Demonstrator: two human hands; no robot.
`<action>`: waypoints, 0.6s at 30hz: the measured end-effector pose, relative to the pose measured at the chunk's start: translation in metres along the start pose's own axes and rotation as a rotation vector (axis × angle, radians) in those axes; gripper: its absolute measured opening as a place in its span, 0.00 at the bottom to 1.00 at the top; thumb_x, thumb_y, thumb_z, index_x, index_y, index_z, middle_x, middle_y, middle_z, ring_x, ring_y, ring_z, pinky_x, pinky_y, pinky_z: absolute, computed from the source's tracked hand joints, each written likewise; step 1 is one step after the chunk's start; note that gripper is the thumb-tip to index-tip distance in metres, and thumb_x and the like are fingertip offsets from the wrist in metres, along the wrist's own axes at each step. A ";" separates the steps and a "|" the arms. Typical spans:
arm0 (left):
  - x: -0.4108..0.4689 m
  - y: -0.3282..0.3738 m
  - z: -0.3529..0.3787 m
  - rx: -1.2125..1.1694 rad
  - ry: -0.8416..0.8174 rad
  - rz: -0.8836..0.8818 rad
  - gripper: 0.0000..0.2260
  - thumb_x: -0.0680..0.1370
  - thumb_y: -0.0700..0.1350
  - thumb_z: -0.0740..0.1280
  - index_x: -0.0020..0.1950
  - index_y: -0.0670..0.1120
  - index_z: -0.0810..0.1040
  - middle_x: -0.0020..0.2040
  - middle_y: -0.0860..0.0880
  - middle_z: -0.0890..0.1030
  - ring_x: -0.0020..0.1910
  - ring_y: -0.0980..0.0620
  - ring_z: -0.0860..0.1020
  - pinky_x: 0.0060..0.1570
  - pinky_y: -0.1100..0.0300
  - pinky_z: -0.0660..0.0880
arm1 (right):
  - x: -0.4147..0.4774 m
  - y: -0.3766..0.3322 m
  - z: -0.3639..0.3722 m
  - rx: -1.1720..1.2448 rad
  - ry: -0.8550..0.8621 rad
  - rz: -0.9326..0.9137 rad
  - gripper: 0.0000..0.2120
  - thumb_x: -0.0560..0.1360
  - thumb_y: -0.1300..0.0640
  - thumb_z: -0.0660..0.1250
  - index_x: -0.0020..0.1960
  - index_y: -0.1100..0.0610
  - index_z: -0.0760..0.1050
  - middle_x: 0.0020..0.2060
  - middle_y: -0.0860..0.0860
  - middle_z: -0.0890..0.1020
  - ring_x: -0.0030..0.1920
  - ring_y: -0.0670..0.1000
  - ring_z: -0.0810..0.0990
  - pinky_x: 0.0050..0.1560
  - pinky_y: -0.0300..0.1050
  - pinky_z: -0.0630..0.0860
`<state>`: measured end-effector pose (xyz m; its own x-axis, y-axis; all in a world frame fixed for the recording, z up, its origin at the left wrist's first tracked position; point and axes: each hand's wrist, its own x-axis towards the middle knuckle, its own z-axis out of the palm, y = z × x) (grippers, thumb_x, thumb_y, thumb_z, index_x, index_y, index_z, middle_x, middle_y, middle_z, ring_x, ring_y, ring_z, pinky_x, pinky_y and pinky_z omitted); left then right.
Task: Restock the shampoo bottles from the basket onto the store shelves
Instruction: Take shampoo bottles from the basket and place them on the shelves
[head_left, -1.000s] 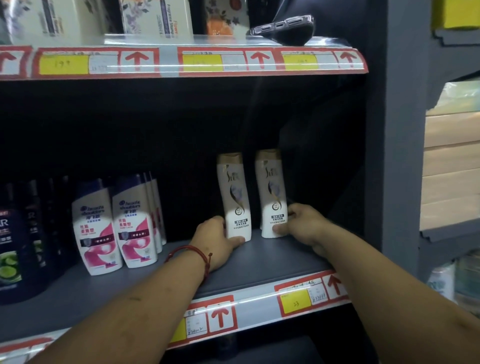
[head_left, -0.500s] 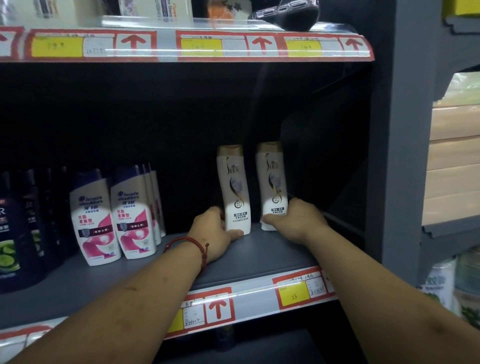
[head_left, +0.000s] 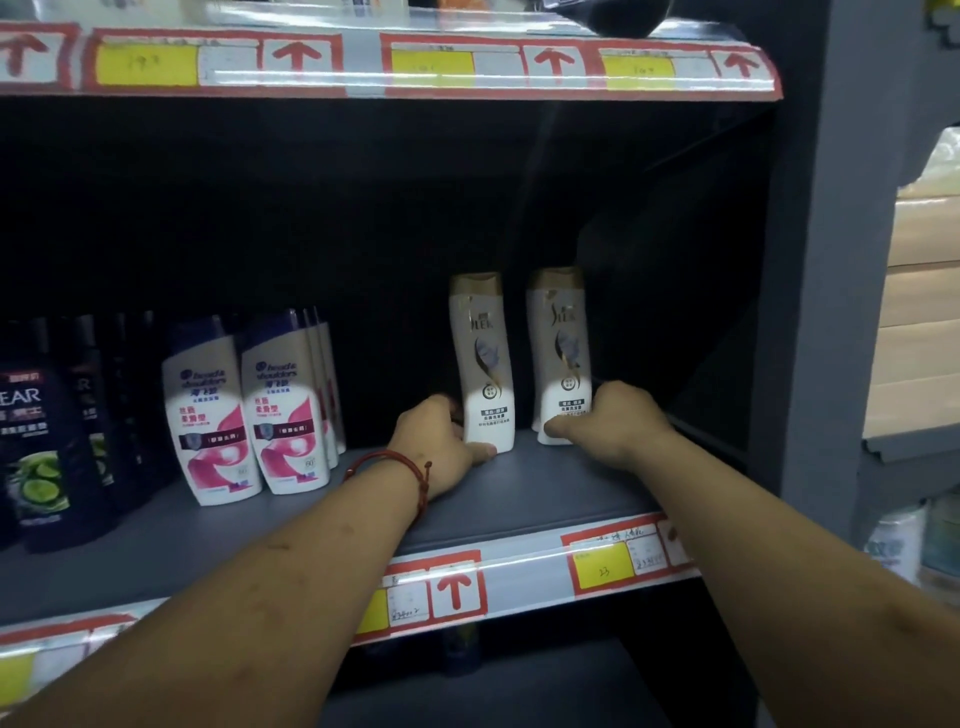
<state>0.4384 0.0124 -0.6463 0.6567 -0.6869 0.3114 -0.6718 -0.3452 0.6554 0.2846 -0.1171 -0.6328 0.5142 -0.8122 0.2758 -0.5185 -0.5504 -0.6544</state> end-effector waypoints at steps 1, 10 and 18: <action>-0.001 0.001 -0.002 -0.002 -0.017 -0.017 0.23 0.68 0.47 0.80 0.57 0.43 0.76 0.53 0.46 0.83 0.53 0.48 0.81 0.57 0.55 0.77 | -0.003 -0.001 -0.004 0.009 -0.011 0.011 0.23 0.70 0.47 0.76 0.60 0.58 0.81 0.58 0.56 0.83 0.57 0.56 0.82 0.52 0.44 0.75; -0.059 0.042 -0.050 0.051 -0.121 0.091 0.23 0.71 0.53 0.77 0.59 0.48 0.72 0.56 0.49 0.80 0.51 0.52 0.77 0.50 0.59 0.73 | -0.068 -0.024 -0.043 -0.123 -0.126 -0.077 0.21 0.71 0.49 0.77 0.60 0.57 0.78 0.55 0.53 0.82 0.53 0.53 0.80 0.53 0.46 0.77; -0.175 0.080 -0.046 0.009 -0.316 0.531 0.34 0.67 0.55 0.79 0.70 0.54 0.71 0.62 0.59 0.76 0.61 0.63 0.73 0.57 0.72 0.68 | -0.191 -0.006 -0.111 -0.358 -0.077 -0.184 0.36 0.72 0.46 0.76 0.75 0.53 0.67 0.71 0.52 0.74 0.68 0.55 0.74 0.62 0.44 0.70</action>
<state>0.2852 0.1349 -0.6164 0.1000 -0.9221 0.3738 -0.8831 0.0909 0.4603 0.1135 0.0202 -0.6033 0.6632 -0.6842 0.3033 -0.6109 -0.7290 -0.3089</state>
